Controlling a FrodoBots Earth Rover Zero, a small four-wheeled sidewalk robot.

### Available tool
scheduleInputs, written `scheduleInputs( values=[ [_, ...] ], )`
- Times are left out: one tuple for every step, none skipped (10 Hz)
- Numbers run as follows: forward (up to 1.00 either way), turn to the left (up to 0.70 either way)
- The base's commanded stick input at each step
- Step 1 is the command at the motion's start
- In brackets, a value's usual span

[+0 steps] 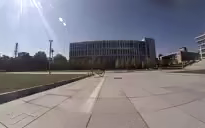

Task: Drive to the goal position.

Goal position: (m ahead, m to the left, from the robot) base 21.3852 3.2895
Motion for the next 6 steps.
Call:
scheduleInputs(
  values=[
    [0.06, 0.00],
    [0.06, 0.00],
    [0.06, 0.00],
    [0.06, 0.00],
    [0.06, 0.00],
    [0.06, 0.00]
  ],
)
